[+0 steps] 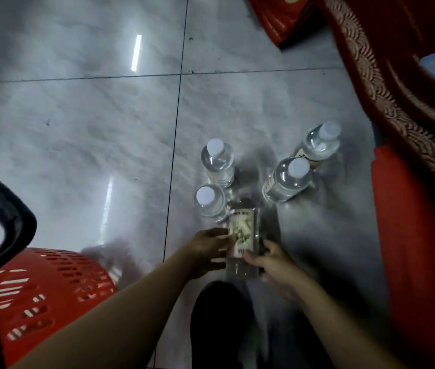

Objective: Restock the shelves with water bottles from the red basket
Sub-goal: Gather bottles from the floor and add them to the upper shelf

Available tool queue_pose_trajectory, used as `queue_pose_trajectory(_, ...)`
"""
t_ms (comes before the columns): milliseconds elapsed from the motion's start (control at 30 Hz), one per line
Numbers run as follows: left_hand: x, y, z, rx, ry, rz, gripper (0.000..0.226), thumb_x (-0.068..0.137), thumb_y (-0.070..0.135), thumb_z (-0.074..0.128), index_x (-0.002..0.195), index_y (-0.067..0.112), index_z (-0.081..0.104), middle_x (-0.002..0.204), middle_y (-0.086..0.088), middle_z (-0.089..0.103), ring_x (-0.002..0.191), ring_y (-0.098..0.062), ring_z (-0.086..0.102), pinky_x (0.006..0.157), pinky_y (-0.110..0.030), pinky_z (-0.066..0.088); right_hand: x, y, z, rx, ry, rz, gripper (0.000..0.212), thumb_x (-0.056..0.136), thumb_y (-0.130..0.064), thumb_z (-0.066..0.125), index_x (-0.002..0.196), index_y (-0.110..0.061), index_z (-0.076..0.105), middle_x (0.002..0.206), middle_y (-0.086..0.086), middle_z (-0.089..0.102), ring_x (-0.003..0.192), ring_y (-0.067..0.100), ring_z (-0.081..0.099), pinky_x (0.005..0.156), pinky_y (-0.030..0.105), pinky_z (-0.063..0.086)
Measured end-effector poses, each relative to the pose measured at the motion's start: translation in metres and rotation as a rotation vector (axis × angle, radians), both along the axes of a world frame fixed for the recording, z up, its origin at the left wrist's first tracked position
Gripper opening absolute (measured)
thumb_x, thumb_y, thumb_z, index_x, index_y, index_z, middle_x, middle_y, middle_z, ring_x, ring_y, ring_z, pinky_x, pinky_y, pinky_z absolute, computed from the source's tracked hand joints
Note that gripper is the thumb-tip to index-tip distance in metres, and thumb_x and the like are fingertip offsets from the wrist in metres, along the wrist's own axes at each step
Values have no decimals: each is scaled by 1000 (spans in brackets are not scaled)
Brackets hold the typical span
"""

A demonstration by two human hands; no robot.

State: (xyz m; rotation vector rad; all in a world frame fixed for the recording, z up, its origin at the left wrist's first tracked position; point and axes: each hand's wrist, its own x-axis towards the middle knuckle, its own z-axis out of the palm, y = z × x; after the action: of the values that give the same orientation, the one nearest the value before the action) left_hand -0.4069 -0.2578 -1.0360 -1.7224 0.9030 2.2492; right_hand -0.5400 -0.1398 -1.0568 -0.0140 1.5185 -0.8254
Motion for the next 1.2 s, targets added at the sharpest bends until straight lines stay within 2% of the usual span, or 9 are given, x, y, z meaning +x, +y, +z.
queue_pose_trajectory(67, 9, 6, 20, 57, 46, -129, 41, 88, 13, 71, 127, 17, 60, 118, -15, 70, 109, -31, 66, 93, -47, 54, 6, 26, 15, -11, -52, -30, 64, 82, 3, 73, 138, -9, 45, 117, 8, 71, 99, 22, 71, 76, 35, 58)
queue_pose_trajectory(133, 14, 9, 45, 68, 100, -219, 46, 86, 7, 72, 129, 14, 59, 119, -16, 70, 113, -34, 65, 97, -53, 51, 6, 43, 38, -89, -89, -10, 47, 81, 12, 68, 122, -7, 54, 103, 3, 76, 91, 18, 73, 68, 32, 58)
queue_pose_trajectory(233, 11, 13, 88, -41, 178, -295, 46, 83, 0, 73, 126, 9, 60, 118, -20, 69, 111, -38, 64, 95, -61, 50, 0, 50, 84, -156, -62, 51, 44, 82, 11, 67, 114, -17, 56, 97, -1, 77, 86, 17, 73, 69, 35, 58)
queue_pose_trajectory(467, -13, 17, 230, -393, 472, -270, 37, 82, 5, 75, 117, 10, 66, 106, -14, 73, 90, -27, 71, 80, -48, 59, -20, 51, 239, -447, 163, -71, 49, 77, 6, 73, 117, -18, 57, 99, 7, 75, 94, 25, 73, 72, 40, 60)
queue_pose_trajectory(633, -45, 46, 365, -598, 725, -338, 37, 78, 9, 79, 112, 21, 71, 96, -9, 74, 87, -27, 73, 77, -43, 60, -23, 85, 388, -580, 558, -177, 54, 79, 2, 75, 126, -17, 58, 120, 10, 70, 111, 30, 66, 98, 52, 50)
queue_pose_trajectory(800, -91, 104, 498, -713, 1009, -405, 37, 79, 2, 75, 113, 14, 70, 86, -8, 72, 75, -22, 70, 69, -40, 58, -25, 153, 533, -603, 982, -319, 36, 80, 1, 74, 110, -16, 68, 92, -6, 78, 83, 11, 74, 67, 22, 56)
queue_pose_trajectory(967, -127, 186, 625, -854, 1303, -542, 39, 80, -5, 72, 110, 19, 70, 87, -6, 71, 81, -17, 66, 77, -29, 55, -15, 231, 654, -502, 1447, -500, 37, 76, -6, 79, 107, -23, 68, 102, -4, 75, 95, 16, 71, 90, 43, 55)
queue_pose_trajectory(1033, -137, 218, 666, -874, 1413, -606, 37, 80, -4, 73, 108, 18, 69, 90, -2, 75, 86, -14, 69, 81, -27, 56, -10, 262, 689, -470, 1606, -541, 42, 74, -11, 81, 110, -26, 67, 104, -6, 74, 98, 15, 70, 90, 43, 54)
queue_pose_trajectory(1200, -152, 296, 733, -934, 1534, -657, 39, 76, 5, 80, 112, 13, 67, 88, 4, 76, 83, -9, 71, 69, -21, 54, 1, 330, 742, -353, 1874, -635, 45, 78, -17, 78, 115, -32, 57, 97, -24, 67, 91, -1, 65, 71, 13, 45)
